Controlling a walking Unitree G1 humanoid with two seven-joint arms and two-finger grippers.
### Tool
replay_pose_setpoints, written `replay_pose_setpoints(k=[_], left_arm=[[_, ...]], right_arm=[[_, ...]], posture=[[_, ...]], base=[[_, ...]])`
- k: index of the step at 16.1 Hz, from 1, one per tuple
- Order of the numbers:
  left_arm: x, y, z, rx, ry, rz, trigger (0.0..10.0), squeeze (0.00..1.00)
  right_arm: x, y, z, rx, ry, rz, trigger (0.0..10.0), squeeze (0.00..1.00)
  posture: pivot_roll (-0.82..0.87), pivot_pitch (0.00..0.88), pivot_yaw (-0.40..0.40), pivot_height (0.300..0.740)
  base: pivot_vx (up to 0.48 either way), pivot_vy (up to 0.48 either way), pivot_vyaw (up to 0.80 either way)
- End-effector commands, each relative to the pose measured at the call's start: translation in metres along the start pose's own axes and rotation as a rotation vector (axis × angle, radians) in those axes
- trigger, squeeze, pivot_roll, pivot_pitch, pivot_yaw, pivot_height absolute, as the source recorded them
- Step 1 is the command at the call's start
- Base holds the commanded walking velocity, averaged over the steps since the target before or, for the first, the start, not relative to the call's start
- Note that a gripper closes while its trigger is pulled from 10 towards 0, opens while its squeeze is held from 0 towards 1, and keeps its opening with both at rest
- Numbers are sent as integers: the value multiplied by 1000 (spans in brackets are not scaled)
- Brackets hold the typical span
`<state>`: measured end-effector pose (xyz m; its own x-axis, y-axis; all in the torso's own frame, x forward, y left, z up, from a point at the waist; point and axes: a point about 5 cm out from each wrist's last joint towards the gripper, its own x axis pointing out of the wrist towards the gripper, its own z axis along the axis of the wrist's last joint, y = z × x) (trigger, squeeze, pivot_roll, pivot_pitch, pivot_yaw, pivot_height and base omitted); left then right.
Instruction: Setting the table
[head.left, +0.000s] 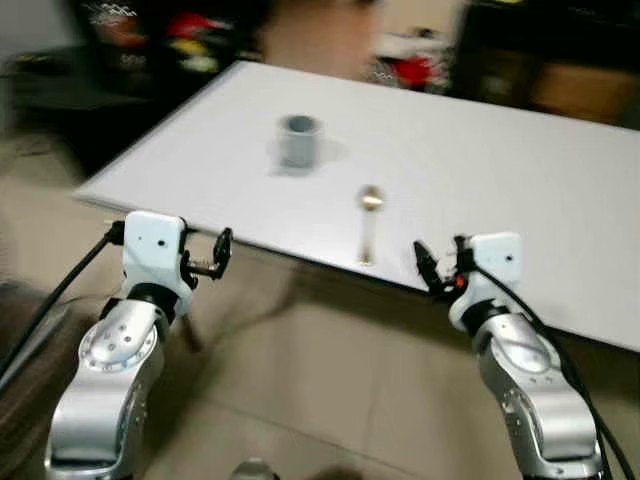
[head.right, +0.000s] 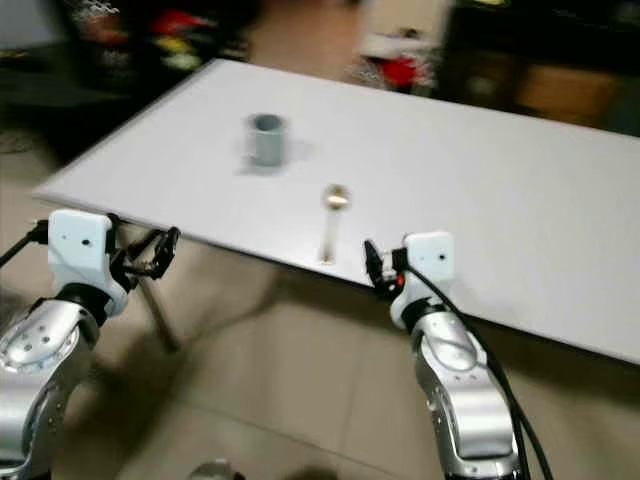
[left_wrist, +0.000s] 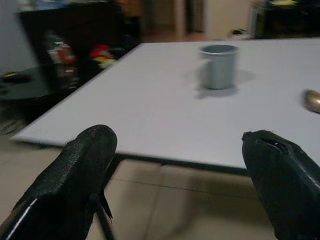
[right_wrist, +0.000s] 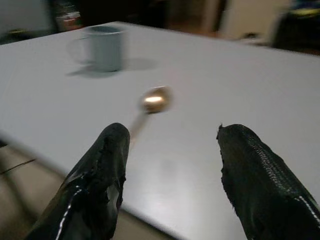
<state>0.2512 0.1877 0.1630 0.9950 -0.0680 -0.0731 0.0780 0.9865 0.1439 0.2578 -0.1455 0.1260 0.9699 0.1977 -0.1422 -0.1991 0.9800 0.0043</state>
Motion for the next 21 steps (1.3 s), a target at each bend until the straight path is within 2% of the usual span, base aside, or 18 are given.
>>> replay_pose_setpoints(k=[1,5,7,8,11,12,13,15,17,19,21], left_arm=[[-2,2,-1,14,6,13,10000,0],[-1,-4,0,71,6,-33,10000,0],[2,-5,-5,59,19,-25,10000,0],[1,-9,-4,85,17,-56,10000,0],[3,-4,-7,66,30,-28,10000,0],[3,-10,-3,83,11,-74,10000,0],[2,-10,-5,85,12,-82,10000,0],[4,-8,-10,85,36,-52,10000,0],[3,-10,-8,85,21,-80,10000,0],[5,-8,-10,81,30,-46,10000,0],[5,-14,-2,91,-18,-82,10000,0]], right_arm=[[-1,8,2,1,1,43,10000,0],[-6,16,1,70,-1,100,10000,0],[-7,18,2,70,-12,84,10000,0],[-10,13,3,97,-27,50,10000,0],[-9,12,1,100,-26,37,10000,0],[-10,12,2,108,-30,48,10000,0],[-9,14,0,100,-24,49,10000,0],[-10,15,1,104,-32,57,10000,0],[-10,14,-4,105,-19,50,10000,0],[-11,16,-2,105,-25,68,10000,0],[-8,16,-3,112,-21,76,10000,0]], posture=[[191,0,-20,740],[172,0,-2,740],[154,0,16,740],[156,0,16,740],[143,0,26,740],[150,0,18,740],[140,0,22,740],[147,0,29,740],[139,0,21,740],[152,0,18,740],[164,0,-9,740]], base=[[0,0,800],[0,0,800],[0,0,800],[0,0,800],[0,0,800],[0,0,800],[0,0,800],[0,0,800],[0,0,800],[0,0,800],[0,0,800]])
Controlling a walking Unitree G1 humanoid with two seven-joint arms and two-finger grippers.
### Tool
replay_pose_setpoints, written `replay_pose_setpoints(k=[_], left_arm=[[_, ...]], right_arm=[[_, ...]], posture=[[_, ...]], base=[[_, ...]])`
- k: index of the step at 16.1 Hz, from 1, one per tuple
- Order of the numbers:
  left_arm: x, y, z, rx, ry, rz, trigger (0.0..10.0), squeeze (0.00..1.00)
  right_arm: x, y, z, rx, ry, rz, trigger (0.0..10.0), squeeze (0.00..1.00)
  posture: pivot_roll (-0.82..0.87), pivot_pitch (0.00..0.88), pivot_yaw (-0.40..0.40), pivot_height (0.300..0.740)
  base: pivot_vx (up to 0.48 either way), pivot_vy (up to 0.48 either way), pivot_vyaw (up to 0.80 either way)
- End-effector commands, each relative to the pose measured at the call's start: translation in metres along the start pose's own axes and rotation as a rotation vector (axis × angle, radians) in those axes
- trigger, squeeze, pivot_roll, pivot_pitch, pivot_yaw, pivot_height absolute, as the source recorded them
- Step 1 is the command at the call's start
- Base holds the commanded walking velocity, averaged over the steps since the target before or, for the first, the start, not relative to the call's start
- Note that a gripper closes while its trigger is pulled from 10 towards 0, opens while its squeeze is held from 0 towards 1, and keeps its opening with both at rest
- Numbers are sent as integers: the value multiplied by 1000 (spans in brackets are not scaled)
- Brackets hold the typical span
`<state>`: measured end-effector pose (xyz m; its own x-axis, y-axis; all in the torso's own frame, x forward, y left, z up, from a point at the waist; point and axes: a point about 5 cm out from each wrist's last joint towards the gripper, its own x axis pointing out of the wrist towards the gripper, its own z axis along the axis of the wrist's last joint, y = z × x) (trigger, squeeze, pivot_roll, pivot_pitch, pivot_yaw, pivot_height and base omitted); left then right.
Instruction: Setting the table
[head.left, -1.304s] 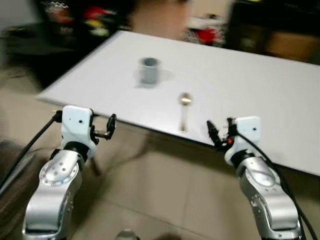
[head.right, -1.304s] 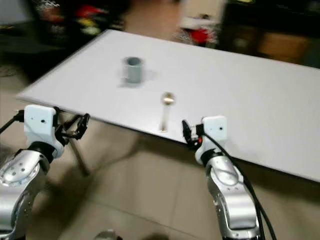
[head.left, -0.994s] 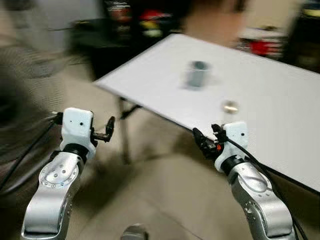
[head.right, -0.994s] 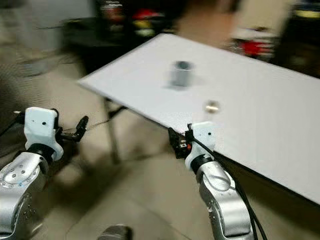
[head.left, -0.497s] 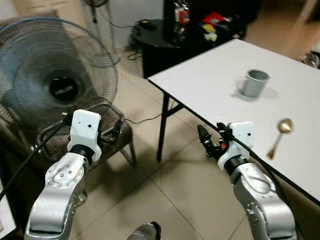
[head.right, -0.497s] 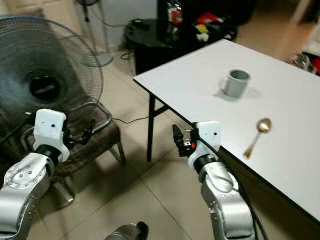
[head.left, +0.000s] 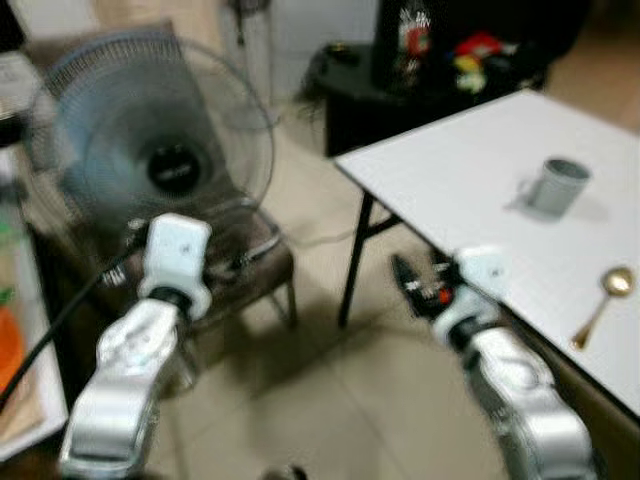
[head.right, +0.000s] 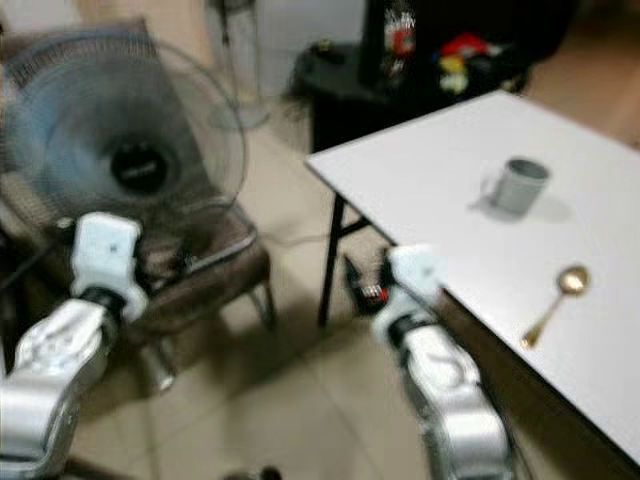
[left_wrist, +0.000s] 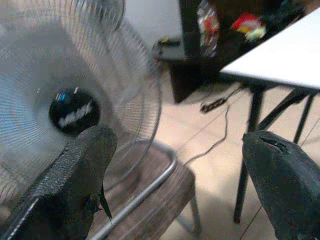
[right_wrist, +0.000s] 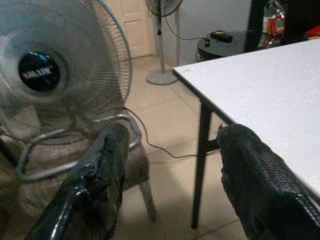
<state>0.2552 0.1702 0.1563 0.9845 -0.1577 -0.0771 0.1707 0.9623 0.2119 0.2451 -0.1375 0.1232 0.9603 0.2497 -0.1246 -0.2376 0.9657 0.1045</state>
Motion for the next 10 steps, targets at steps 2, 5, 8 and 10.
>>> replay_pose_setpoints(k=[2,5,8,10], left_arm=[[0,0,1,-16,2,42,10000,0],[-2,6,-8,-6,33,87,10000,0],[-5,4,-3,27,22,40,10000,0],[-1,8,-4,27,30,73,10000,0]], right_arm=[[4,7,6,29,-17,36,10000,0],[8,8,-1,33,16,28,10000,0],[8,5,0,61,12,40,10000,0],[10,10,3,57,-3,68,10000,0]], posture=[[185,0,-17,740],[183,0,-15,740],[189,0,-17,740],[190,0,-3,740]], base=[[0,0,800],[0,0,800],[0,0,800],[0,0,800]])
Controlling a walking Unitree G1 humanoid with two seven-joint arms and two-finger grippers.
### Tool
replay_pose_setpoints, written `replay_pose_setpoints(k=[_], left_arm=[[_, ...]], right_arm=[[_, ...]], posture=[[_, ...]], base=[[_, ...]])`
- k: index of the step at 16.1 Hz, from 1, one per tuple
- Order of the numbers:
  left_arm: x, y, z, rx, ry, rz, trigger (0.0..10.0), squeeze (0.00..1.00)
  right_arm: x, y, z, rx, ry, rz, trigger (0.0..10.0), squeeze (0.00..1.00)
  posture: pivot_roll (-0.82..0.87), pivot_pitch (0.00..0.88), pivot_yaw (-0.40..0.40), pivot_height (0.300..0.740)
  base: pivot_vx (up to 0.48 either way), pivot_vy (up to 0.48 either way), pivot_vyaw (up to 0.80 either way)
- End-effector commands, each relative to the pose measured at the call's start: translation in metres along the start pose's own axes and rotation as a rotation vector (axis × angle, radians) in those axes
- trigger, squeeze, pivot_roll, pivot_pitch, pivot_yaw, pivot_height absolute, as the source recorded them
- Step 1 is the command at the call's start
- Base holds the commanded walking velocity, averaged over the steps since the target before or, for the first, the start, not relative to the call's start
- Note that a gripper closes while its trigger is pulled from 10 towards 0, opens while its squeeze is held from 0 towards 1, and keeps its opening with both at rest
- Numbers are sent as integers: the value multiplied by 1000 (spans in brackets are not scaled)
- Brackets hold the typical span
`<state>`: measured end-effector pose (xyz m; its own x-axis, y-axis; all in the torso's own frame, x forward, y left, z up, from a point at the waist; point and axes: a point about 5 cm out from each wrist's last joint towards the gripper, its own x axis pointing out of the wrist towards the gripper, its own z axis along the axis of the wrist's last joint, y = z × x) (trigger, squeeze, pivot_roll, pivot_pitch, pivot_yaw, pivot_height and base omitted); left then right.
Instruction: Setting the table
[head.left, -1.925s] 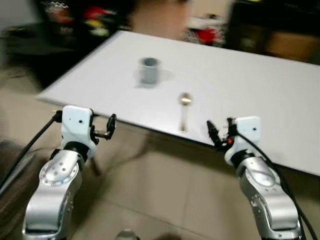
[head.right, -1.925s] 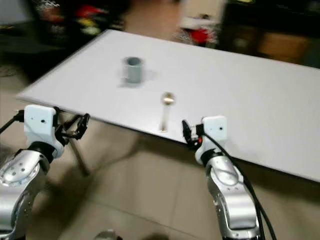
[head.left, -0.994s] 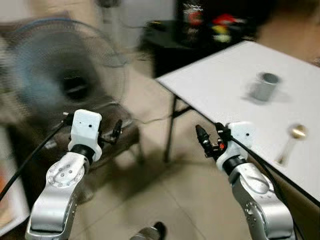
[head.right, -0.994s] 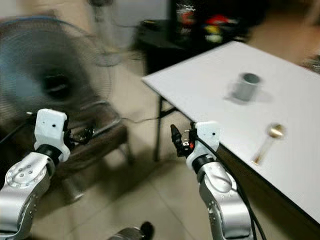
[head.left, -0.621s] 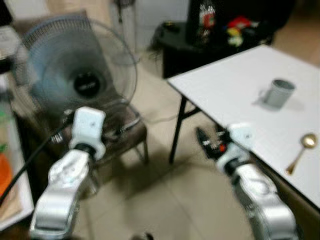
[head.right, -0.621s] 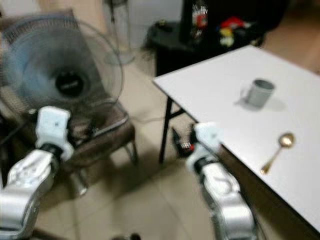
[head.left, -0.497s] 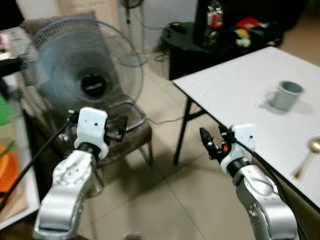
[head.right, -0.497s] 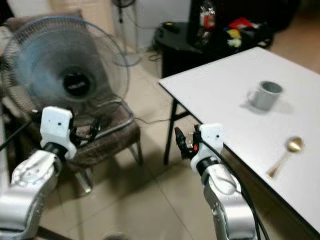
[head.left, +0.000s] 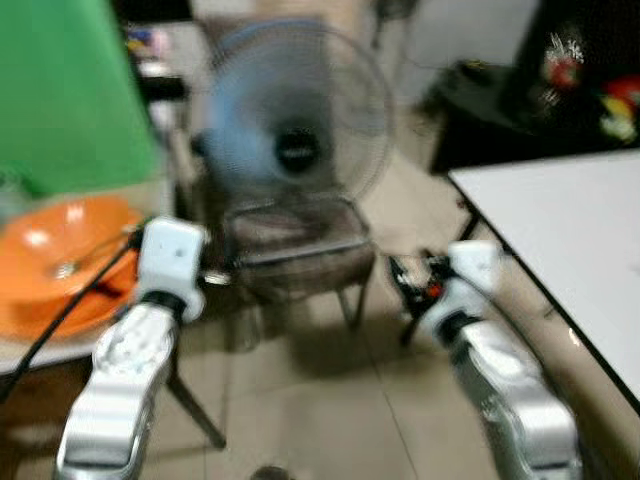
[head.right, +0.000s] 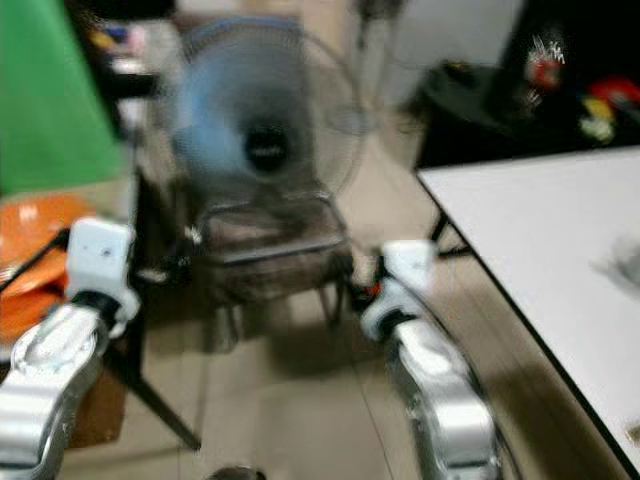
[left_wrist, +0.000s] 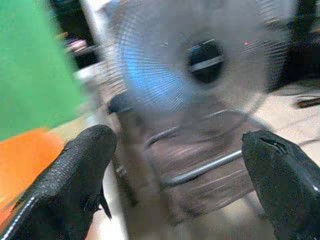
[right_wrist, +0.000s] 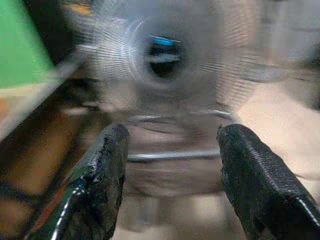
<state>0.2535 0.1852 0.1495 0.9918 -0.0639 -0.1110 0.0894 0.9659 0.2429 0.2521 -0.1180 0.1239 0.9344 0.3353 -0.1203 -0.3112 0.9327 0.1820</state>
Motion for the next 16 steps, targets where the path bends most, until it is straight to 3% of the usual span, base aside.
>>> replay_pose_setpoints(k=[1,4,6,8,12,14,16], left_arm=[[2,-9,14,29,-54,-47,10000,0],[2,-3,7,-6,-24,-17,10000,0],[2,-7,10,30,-32,-65,10000,0],[5,-5,8,15,-24,-31,10000,0],[1,-8,11,-14,-45,-62,10000,0],[0,-9,13,-19,-63,-84,10000,0],[0,-8,12,-18,-50,-68,10000,0]], right_arm=[[-3,-7,5,3,-23,-19,10000,0],[-1,-9,-1,7,-6,-71,10000,0],[-2,-15,-3,3,-5,-106,10000,0],[0,-14,3,-2,-23,-91,10000,0],[4,-14,3,-10,-25,-83,10000,0],[8,-15,2,-4,-25,-90,10000,0],[10,-16,5,13,-40,-107,10000,0]], posture=[[199,0,0,740],[183,0,15,740],[184,0,8,740],[187,0,15,740],[208,0,-6,740],[209,0,-26,740],[217,0,-16,740]], base=[[0,0,800],[0,0,800],[0,0,800],[0,0,800],[0,0,800],[270,0,800],[302,0,0]])
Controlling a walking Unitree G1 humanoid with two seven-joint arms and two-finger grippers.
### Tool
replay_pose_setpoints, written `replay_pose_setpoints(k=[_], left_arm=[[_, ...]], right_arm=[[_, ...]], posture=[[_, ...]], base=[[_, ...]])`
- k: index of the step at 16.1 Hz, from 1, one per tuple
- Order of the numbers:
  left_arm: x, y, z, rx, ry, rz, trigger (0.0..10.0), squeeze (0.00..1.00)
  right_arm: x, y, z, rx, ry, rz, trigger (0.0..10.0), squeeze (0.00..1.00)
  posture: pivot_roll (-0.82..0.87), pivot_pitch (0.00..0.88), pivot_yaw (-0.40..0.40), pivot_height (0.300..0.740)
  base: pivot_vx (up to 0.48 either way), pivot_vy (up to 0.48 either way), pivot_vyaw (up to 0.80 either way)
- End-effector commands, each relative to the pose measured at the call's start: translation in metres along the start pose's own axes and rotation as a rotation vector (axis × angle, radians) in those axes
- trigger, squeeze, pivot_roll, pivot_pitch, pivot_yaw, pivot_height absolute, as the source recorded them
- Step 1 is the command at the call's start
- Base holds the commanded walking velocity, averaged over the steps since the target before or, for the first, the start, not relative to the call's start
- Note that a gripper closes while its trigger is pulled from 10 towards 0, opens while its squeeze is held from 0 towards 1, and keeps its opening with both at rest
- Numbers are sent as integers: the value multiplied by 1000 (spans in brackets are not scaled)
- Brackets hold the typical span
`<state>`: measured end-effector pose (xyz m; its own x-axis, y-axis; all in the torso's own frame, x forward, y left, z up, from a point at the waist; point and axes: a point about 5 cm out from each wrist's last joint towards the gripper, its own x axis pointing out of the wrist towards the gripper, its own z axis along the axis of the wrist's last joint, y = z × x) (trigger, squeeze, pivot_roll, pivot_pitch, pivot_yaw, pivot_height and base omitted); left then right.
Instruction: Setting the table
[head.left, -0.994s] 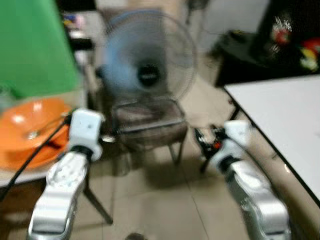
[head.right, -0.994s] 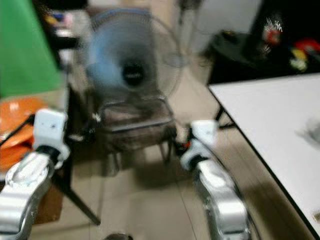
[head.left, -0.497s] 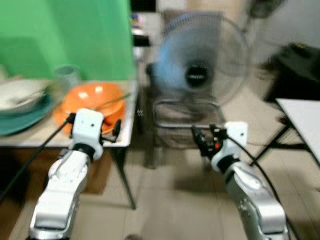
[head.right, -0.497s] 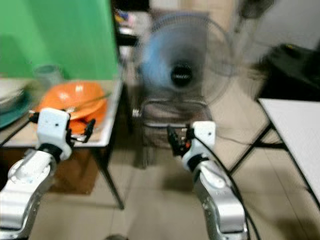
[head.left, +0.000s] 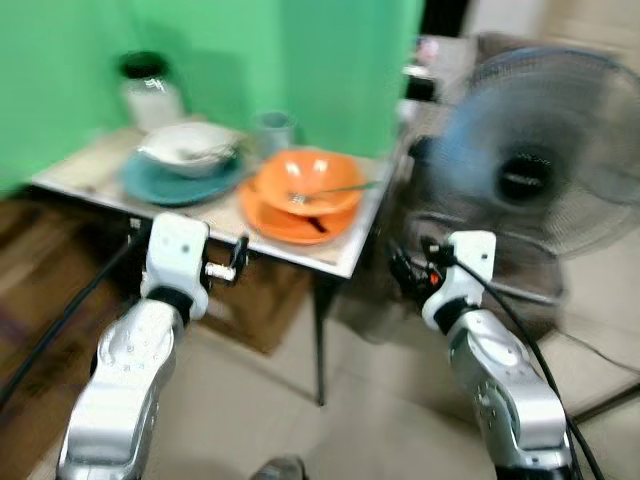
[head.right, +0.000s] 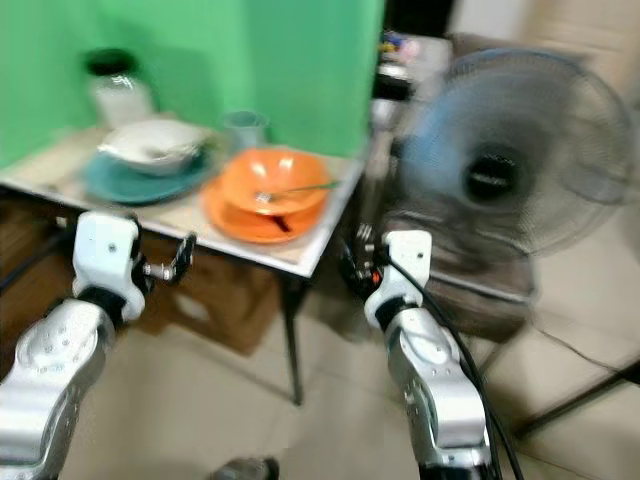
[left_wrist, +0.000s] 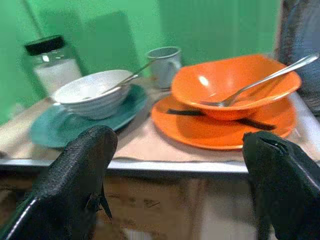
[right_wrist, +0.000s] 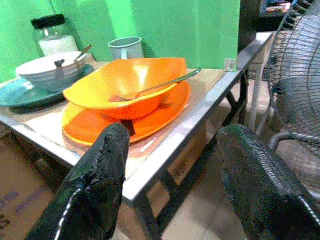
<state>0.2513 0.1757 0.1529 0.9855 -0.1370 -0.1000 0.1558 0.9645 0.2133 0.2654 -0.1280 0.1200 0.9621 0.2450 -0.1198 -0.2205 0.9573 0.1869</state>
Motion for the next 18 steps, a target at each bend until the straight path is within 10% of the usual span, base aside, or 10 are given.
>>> replay_pose_setpoints(k=[1,7,18], left_arm=[[2,-2,10,20,-35,-30,10000,0],[3,-6,5,24,-15,-135,10000,0],[3,-5,4,21,-5,-181,10000,0]], right_arm=[[1,-4,8,16,-30,-18,10000,0],[0,-23,3,-5,-44,-207,10000,0],[7,-17,23,-93,-122,-124,10000,0]], posture=[[221,0,-23,740],[186,0,11,740],[179,0,15,740]], base=[[304,0,0],[305,0,0],[286,0,482]])
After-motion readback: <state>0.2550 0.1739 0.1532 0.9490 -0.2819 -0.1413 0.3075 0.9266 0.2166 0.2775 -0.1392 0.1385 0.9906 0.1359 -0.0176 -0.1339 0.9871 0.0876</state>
